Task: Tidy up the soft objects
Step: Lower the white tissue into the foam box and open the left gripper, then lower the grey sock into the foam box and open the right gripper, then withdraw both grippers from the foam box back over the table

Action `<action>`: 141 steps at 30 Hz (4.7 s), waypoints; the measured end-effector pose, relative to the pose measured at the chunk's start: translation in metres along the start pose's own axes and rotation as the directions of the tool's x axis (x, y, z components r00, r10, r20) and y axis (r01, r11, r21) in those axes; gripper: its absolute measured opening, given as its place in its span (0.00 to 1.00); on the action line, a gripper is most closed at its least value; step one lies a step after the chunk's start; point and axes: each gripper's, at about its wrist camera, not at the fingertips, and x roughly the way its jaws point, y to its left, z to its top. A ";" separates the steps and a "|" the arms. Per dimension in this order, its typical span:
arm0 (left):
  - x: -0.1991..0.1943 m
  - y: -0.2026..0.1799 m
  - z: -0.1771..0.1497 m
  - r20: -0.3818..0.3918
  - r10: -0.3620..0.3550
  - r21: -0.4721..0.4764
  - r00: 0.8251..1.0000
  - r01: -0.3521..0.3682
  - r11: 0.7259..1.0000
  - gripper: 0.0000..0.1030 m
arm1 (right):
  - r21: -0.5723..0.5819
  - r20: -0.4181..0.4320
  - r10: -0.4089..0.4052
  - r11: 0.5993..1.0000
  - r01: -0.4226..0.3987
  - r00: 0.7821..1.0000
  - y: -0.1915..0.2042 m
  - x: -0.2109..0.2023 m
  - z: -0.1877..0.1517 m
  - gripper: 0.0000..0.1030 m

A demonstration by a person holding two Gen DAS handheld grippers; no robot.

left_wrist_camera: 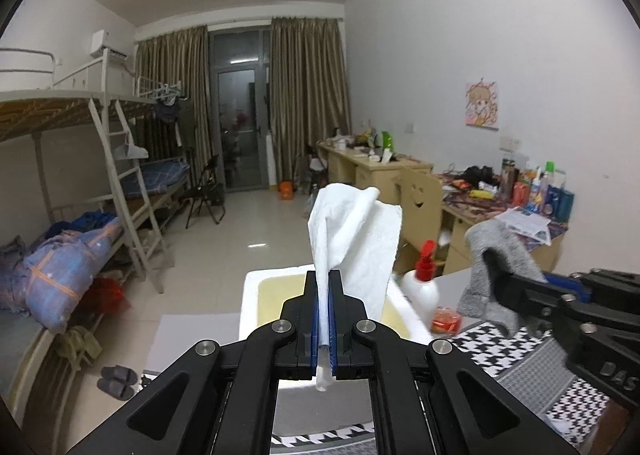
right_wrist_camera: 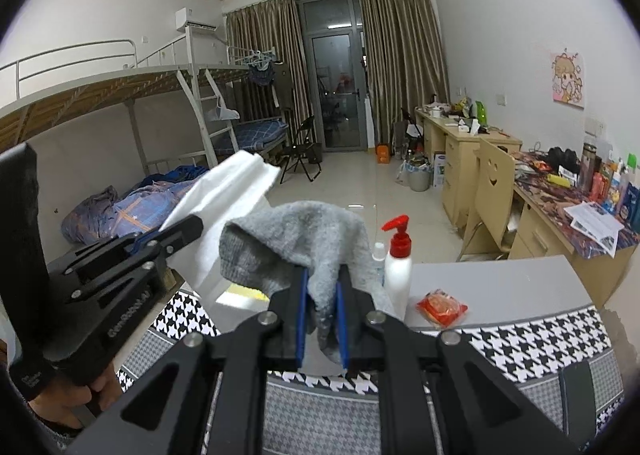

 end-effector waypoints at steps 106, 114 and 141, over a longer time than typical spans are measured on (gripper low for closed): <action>-0.082 -0.037 -0.058 0.011 -0.041 -0.015 0.999 0.042 0.999 0.99 | 0.032 -0.026 -0.154 0.987 0.155 0.988 -0.039 -0.062 -0.043 0.79; -0.089 -0.051 -0.078 0.017 -0.087 -0.022 0.996 0.087 0.996 0.99 | 0.053 -0.034 -0.199 0.978 0.200 0.979 -0.048 -0.070 -0.076 0.79; -0.095 -0.052 -0.123 0.079 -0.064 -0.030 0.995 0.067 0.997 0.99 | 0.112 -0.165 -0.288 0.945 0.309 0.943 -0.083 -0.040 -0.160 0.79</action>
